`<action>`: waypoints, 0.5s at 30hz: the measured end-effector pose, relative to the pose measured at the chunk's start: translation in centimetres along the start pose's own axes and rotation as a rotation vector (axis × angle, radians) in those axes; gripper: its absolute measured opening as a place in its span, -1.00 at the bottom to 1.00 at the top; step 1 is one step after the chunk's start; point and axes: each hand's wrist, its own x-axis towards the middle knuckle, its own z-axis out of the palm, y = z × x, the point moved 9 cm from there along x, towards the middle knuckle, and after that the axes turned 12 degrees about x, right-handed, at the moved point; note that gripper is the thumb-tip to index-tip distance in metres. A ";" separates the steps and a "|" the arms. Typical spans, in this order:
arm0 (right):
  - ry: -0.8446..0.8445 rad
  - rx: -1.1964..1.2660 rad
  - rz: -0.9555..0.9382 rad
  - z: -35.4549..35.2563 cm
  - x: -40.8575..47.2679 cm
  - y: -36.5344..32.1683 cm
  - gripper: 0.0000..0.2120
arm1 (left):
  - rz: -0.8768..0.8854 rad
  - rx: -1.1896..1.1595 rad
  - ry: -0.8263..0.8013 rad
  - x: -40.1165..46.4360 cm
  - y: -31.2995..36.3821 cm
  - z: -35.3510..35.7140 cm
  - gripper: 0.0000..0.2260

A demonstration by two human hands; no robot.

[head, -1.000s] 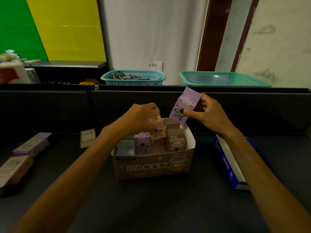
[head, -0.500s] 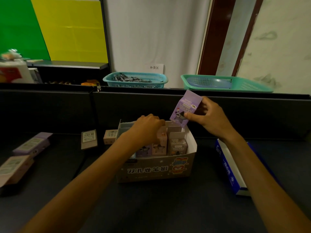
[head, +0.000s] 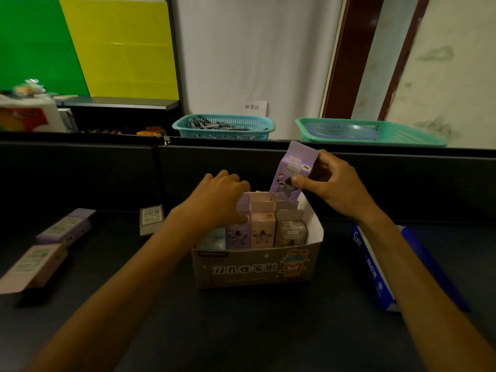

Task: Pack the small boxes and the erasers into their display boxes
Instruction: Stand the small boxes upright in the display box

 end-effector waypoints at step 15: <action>-0.453 -0.158 0.101 11.3 -1.7 -0.7 -0.55 | -0.244 -0.021 -0.049 -6.4 -9.3 -0.8 -0.44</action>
